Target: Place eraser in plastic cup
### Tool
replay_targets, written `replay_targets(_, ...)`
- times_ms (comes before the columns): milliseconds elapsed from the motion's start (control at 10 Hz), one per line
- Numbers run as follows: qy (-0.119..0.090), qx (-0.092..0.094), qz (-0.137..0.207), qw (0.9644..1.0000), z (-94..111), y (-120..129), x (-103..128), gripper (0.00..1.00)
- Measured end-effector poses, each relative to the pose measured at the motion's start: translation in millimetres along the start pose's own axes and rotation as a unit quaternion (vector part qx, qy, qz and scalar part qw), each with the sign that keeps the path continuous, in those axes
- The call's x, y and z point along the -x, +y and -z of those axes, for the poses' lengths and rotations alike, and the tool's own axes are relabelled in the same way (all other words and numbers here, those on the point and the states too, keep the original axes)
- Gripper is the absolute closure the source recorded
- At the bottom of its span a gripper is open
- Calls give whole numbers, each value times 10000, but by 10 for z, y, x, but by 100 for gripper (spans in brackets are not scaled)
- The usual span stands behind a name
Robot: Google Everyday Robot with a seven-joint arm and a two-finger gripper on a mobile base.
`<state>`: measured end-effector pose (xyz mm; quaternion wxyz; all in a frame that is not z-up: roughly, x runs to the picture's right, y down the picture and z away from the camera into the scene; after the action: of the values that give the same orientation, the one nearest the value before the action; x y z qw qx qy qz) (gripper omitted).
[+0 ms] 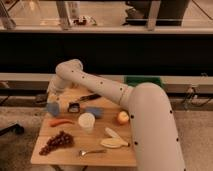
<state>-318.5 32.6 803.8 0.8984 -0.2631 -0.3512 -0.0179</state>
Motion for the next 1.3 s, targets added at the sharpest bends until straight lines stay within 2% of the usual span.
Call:
replay_targets(300,-29,218,6,9998,-157,103,-62,100)
replay_targets(700,-69,371,54,9993,-247,186,-110,100)
replay_targets(800,-78,388,72,9992,-261,197,-102,100)
replay_targets(1000,-85,400,108,9991,-291,216,-92,94)
replay_targets(1300,-70,369,114,9992,-305,207,-118,94)
